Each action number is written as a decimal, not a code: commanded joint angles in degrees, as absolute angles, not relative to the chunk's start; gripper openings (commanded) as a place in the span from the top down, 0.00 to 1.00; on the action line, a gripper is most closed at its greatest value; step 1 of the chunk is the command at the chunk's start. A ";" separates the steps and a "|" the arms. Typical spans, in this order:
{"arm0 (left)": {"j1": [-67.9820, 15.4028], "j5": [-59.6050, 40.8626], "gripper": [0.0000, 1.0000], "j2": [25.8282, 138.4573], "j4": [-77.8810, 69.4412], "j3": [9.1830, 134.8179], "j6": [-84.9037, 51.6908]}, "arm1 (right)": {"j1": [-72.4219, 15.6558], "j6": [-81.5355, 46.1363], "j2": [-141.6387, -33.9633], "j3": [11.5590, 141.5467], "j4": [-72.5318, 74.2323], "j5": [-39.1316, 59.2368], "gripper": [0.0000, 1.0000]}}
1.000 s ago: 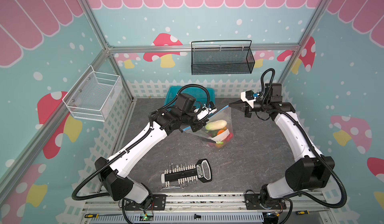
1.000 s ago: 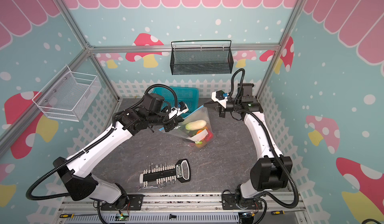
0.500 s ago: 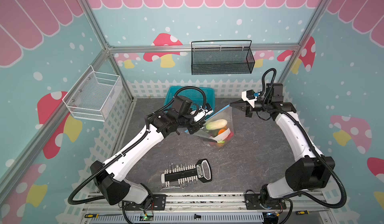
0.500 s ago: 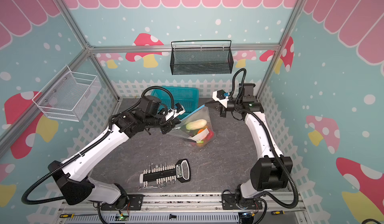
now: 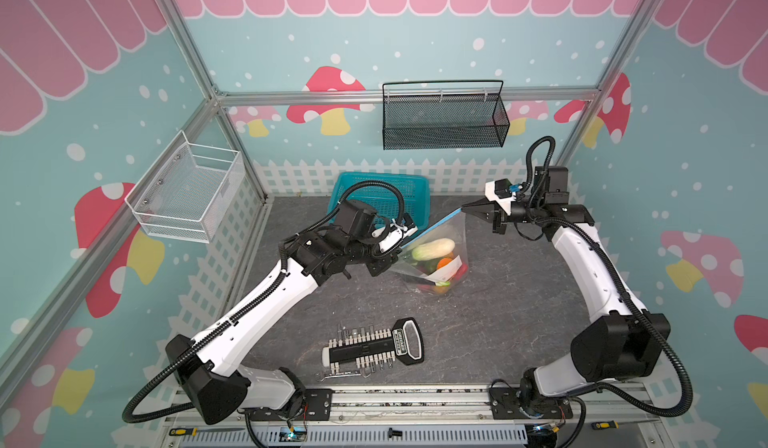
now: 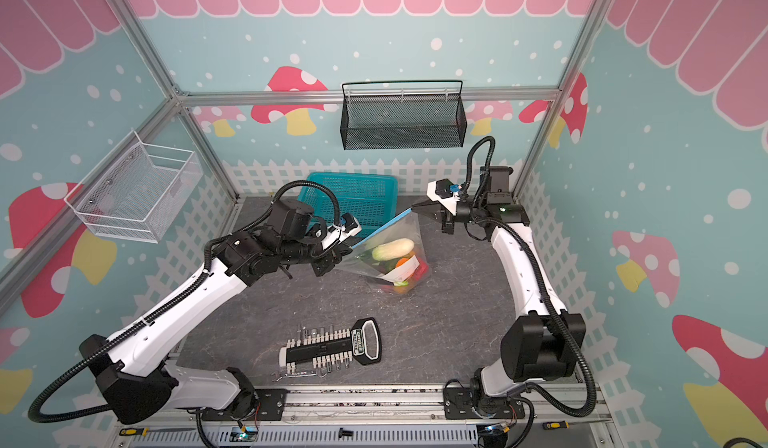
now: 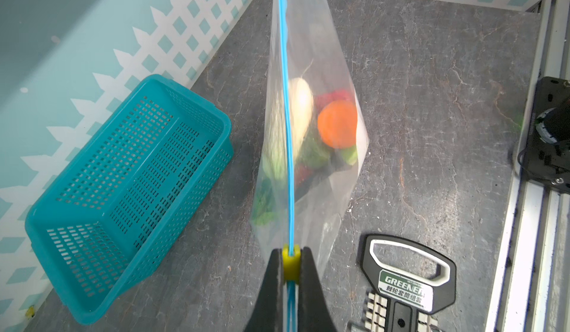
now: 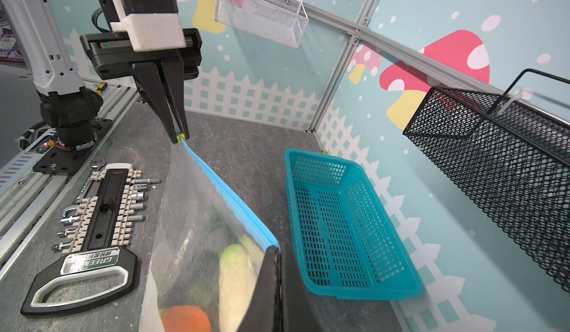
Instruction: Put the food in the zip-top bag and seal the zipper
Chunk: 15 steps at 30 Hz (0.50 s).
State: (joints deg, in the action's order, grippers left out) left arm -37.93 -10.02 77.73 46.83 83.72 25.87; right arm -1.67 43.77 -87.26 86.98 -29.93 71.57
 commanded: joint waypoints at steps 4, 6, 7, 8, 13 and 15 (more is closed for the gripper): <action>-37.39 -7.39 0.99 75.10 52.97 81.80 25.39 | -0.13 43.51 -87.41 88.42 -27.42 71.81 1.00; -37.36 -7.38 0.99 74.44 53.35 81.18 25.31 | -0.11 43.51 -87.29 88.34 -27.42 71.74 1.00; -37.40 -7.29 0.99 74.14 53.47 80.92 25.25 | -0.09 43.51 -87.27 88.34 -27.47 71.64 1.00; -37.36 -7.21 0.99 73.82 53.59 80.55 25.19 | 0.00 43.42 -87.13 88.33 -27.50 71.67 1.00; -37.36 -6.44 0.99 72.22 54.14 79.26 24.70 | 0.01 43.35 -86.98 88.33 -27.42 71.74 1.00; -37.35 -5.94 0.98 71.58 54.31 78.89 24.53 | 0.07 43.33 -87.10 88.29 -27.47 72.13 1.00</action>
State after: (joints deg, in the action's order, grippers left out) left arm -37.93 -8.08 73.30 48.80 80.12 24.69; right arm -1.48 43.18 -87.26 86.98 -29.54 71.57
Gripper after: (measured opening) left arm 0.051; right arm 0.047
